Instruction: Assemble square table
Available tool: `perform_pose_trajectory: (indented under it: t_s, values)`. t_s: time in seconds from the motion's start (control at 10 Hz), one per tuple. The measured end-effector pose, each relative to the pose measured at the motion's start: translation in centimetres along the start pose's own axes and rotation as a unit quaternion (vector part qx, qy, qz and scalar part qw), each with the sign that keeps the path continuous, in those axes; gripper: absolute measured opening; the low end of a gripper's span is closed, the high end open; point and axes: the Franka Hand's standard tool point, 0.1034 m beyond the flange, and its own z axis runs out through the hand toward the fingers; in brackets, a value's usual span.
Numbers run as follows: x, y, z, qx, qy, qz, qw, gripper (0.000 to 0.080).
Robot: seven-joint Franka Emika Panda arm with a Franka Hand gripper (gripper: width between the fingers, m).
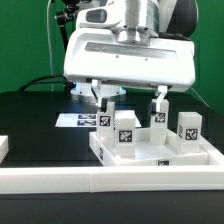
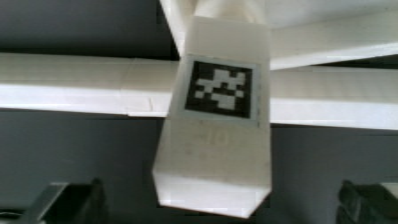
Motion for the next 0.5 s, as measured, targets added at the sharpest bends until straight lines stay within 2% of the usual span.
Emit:
perform_pose_trajectory:
  t_s: [0.2,0.5]
  values:
    - [-0.09,0.51,0.26,0.008,-0.065,0.006,0.998,0.0649]
    - [-0.72,0.23,0.04,0.025,-0.179,0.017,0.983,0.0649]
